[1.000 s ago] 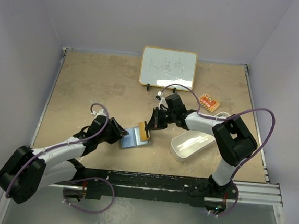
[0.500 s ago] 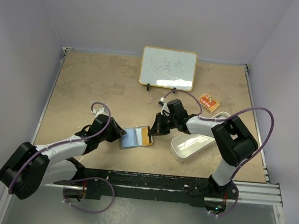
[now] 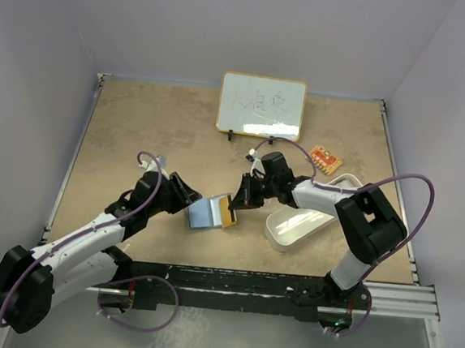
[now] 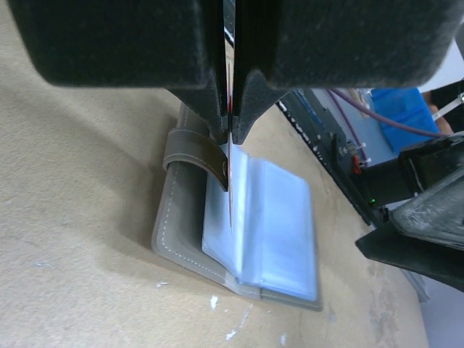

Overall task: Put the credit cards into the card holder
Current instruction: Adjust the card holder at the center of the board, then adjust the credit card.

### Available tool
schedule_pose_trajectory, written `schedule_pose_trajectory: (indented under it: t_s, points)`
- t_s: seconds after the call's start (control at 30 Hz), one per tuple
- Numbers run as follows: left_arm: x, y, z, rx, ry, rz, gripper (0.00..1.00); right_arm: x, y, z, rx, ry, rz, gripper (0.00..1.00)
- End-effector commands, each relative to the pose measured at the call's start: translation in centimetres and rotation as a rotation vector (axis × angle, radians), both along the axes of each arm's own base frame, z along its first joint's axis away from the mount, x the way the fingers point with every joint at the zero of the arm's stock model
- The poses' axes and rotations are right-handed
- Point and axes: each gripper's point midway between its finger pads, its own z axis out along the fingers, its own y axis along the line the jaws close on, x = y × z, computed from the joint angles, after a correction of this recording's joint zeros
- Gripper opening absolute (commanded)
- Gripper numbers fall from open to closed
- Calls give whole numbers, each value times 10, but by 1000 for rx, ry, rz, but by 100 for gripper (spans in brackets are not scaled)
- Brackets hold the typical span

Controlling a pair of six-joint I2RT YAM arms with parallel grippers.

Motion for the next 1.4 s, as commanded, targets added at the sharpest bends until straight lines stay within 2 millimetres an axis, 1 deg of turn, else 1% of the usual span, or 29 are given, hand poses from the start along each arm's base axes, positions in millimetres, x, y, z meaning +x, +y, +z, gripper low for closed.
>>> schedule_pose_trajectory:
  t_s: [0.0, 0.1, 0.17, 0.23, 0.37, 0.47, 0.6, 0.67, 0.73, 0.77, 0.8, 0.83, 0.9, 0.93, 0.97, 1.03, 1.1, 1.2, 1.27, 1.37]
  points:
    - [3, -18, 34, -115, -58, -52, 40, 5, 19, 51, 151, -73, 38, 0]
    - [1, -27, 44, -182, -75, -83, 42, 4, 23, 60, 193, -75, 48, 0]
    - [0, -31, 48, -210, -87, -99, 43, 0, 28, 67, 235, -52, 63, 0]
    - [0, -32, 50, -217, -90, -105, 44, -2, 32, 76, 277, -47, 79, 0]
    - [-1, -35, 52, -235, -95, -117, 45, 1, 35, 89, 317, -68, 80, 0]
    - [-3, -37, 51, -260, -90, -122, 45, -6, 38, 99, 371, -49, 103, 0]
    - [-6, -36, 50, -251, -86, -129, 45, -13, 40, 112, 447, -34, 121, 0]
    - [-7, -40, 60, -289, -105, -145, 45, -15, 41, 118, 480, -33, 128, 0]
    - [-11, -48, 77, -376, -126, -176, 45, -18, 43, 127, 533, -32, 146, 0]
    - [-13, -53, 88, -436, -141, -194, 45, -20, 44, 131, 561, -27, 150, 0]
    - [-14, -57, 106, -520, -174, -210, 45, -21, 44, 136, 589, -27, 154, 0]
    - [-17, -59, 117, -576, -192, -224, 44, -22, 44, 140, 615, -11, 153, 0]
    - [-23, -59, 133, -660, -219, -235, 41, -25, 45, 145, 656, 1, 158, 0]
    - [-25, -57, 139, -688, -231, -233, 36, -25, 44, 145, 669, 7, 157, 0]
    - [-26, -56, 143, -708, -239, -229, 31, -26, 44, 145, 681, 11, 156, 0]
    - [-26, -54, 144, -713, -241, -219, 23, -26, 42, 144, 700, 26, 151, 1]
    - [-26, -54, 144, -706, -239, -216, 19, -26, 38, 147, 733, 33, 148, 4]
    - [-27, -55, 149, -721, -250, -231, 16, -23, 30, 151, 773, 29, 140, 5]
    - [-30, -55, 154, -737, -260, -243, 16, -21, 27, 149, 772, 30, 134, 5]
    - [-31, -55, 159, -746, -272, -252, 16, -21, 25, 148, 766, 22, 140, 8]
